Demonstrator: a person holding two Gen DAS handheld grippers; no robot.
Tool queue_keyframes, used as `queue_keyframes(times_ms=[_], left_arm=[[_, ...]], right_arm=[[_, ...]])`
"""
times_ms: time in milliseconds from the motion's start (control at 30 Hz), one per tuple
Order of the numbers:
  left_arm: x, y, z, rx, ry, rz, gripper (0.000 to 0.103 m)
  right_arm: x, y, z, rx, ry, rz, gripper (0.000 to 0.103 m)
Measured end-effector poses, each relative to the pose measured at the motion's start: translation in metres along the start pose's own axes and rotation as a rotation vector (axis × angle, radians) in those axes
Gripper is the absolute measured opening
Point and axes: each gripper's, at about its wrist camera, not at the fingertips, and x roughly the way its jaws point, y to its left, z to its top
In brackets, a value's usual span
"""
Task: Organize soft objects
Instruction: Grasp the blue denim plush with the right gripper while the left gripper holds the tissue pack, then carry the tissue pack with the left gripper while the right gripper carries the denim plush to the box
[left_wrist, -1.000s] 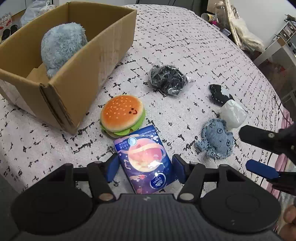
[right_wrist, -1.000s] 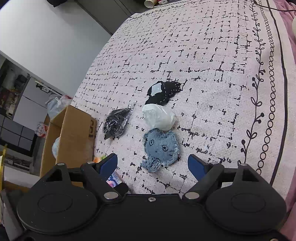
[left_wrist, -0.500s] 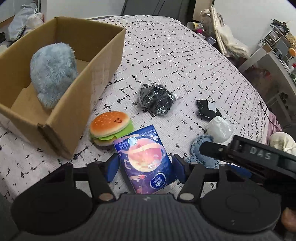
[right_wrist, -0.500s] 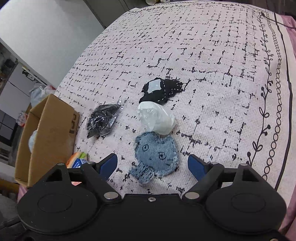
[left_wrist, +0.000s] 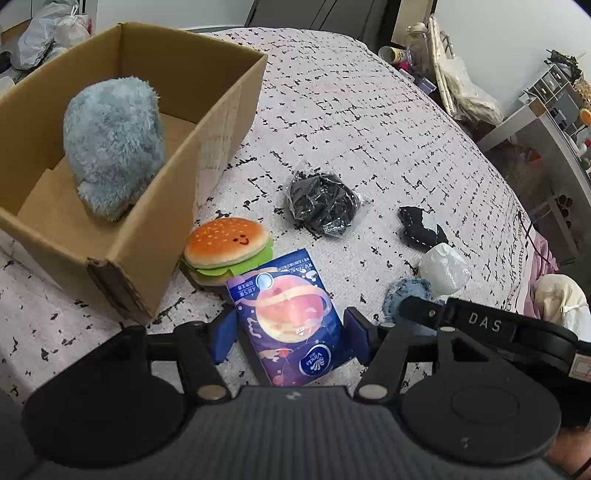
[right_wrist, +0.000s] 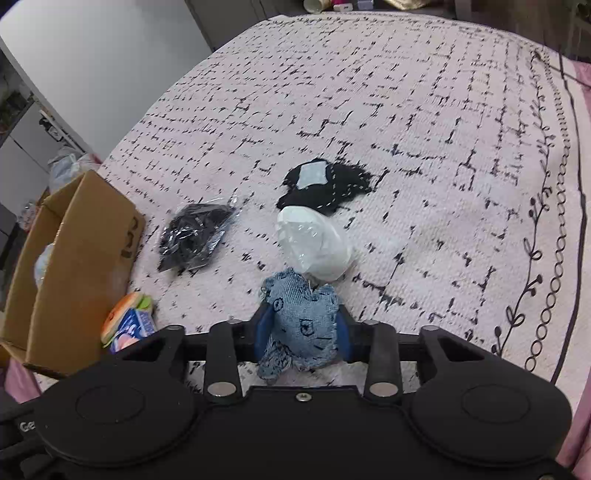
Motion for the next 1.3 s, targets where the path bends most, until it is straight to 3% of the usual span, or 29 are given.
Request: queue_keyframes(times_ms=[233,700,1300], left_arm=[[-0.008,-0.007,-0.001,0.018,-0.008,-0.002,0.061],[-0.042,-0.023,0.011,0.090,-0.077,-0.027,0.061],[-0.079,-0.013,0.058,0.186,-0.151,-0.013,0.061]], right_arm=[[-0.013,0.000,0.001,0.025,-0.019,0.056,0.018],[-0.053,0.013,0.007,0.014,-0.126,0.109,0.018],[-0.084,0.029,0.012,0.004,-0.293,0.120,0.018]])
